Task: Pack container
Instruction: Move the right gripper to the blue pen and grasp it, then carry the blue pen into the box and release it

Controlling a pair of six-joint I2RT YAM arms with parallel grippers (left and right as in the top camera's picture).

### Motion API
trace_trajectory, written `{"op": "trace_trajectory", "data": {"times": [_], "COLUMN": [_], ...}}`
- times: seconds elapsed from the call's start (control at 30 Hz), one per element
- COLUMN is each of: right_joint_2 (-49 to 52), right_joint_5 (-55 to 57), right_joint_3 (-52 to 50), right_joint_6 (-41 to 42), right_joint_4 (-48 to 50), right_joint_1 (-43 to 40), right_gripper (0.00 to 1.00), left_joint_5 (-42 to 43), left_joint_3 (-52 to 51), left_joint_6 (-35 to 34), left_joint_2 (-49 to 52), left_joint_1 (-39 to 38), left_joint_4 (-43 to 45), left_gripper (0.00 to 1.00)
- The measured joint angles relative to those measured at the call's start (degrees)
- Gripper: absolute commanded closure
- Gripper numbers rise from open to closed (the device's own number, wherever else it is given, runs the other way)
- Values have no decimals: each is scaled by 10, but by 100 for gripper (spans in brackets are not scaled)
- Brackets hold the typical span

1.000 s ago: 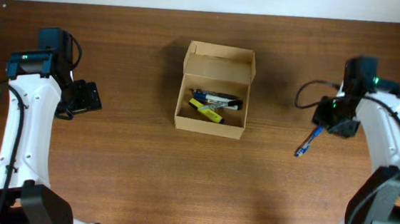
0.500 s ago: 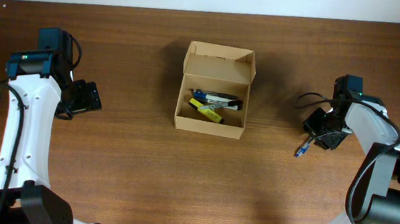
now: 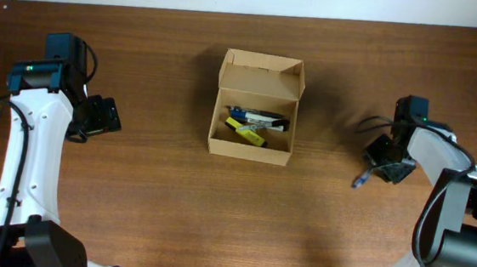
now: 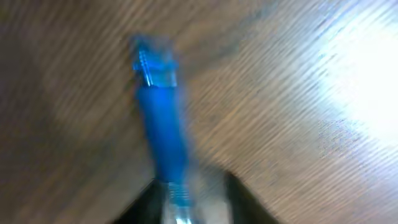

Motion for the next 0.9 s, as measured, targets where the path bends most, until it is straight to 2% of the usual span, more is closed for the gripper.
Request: {"op": "trace_trajectory", "data": {"times": [0.03, 0.07, 0.33, 0.43, 0.53, 0.6, 0.73, 0.9], "right_joint_2": [-2, -3, -8, -7, -7, -7, -10, -22], "right_joint_5": [3, 5, -5, -61, -161, -231, -300, -294], "right_joint_3": [-3, -5, -10, -2, 43, 110, 264, 407], "right_joint_6": [3, 2, -4, -36, -107, -175, -309, -474], "right_joint_4": [2, 6, 14, 30, 41, 21, -89, -225], "right_joint_1": [-1, -1, -3, -9, -7, -4, 10, 70], "right_gripper": [86, 96, 96, 96, 96, 96, 96, 96], "left_joint_5": [0, 0, 0, 0, 0, 0, 0, 0], "left_joint_3": [0, 0, 0, 0, 0, 0, 0, 0], "left_joint_6": [0, 0, 0, 0, 0, 0, 0, 0], "left_joint_2": [0, 0, 0, 0, 0, 0, 0, 0], "left_joint_1": [0, 0, 0, 0, 0, 0, 0, 0], "left_joint_4": [0, 0, 0, 0, 0, 0, 0, 0], "left_gripper": [0, 0, 0, 0, 0, 0, 0, 0]}}
